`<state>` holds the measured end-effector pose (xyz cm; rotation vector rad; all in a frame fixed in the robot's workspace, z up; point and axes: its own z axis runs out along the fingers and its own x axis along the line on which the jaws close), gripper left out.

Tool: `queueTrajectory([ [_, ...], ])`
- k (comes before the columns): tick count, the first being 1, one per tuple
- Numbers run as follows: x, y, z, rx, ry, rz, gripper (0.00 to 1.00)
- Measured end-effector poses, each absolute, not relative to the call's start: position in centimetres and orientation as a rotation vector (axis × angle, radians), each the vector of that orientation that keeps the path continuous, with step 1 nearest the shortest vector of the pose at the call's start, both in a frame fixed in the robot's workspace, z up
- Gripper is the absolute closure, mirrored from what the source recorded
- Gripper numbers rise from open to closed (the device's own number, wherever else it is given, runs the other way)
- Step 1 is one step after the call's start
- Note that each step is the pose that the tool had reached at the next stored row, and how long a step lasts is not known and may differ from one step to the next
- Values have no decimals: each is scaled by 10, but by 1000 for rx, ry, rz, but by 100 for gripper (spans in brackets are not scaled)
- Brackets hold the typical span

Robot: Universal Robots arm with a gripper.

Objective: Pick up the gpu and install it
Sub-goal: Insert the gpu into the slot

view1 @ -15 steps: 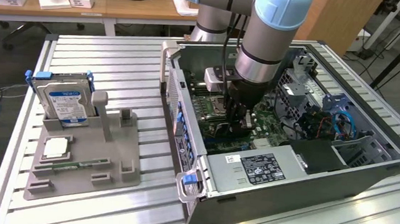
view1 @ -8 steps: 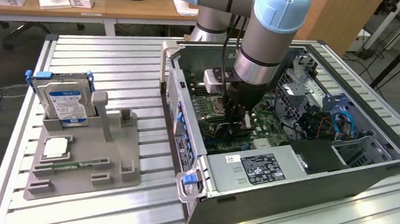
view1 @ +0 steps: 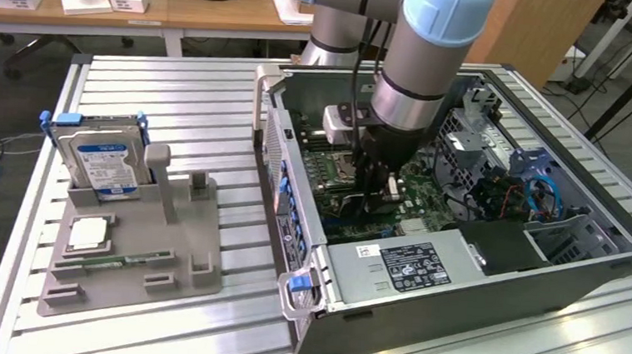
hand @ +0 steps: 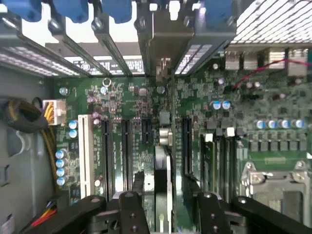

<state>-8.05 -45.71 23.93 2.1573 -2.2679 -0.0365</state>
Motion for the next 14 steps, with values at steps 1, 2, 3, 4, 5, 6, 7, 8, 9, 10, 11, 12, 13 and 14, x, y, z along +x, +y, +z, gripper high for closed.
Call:
queueTrajectory([
  [1, -80, -457, 244, 2157, -2268, -37, 55],
  [2, -81, -457, 248, 2157, -2268, -37, 55],
  [3, -81, -457, 253, 2157, -2268, -37, 55],
  [4, -81, -457, 257, 2157, -2268, -37, 55],
  [5, -81, -457, 262, 2157, -2268, -37, 55],
  [6, -81, -457, 267, 2157, -2268, -37, 55],
  [7, -81, -457, 271, 2157, -2268, -37, 55],
  [8, -81, -457, 273, 2157, -2268, -37, 55],
  [9, -81, -456, 274, 2157, -2268, -37, 56],
  [10, -81, -457, 274, 2157, -2268, -37, 63],
  [11, -81, -456, 274, 2157, -2268, -35, 63],
  [12, -81, -456, 274, 2157, -2268, -35, 69],
  [13, -81, -456, 274, 2156, -2268, -35, 75],
  [14, -81, -456, 274, 2156, -2268, -35, 75],
])
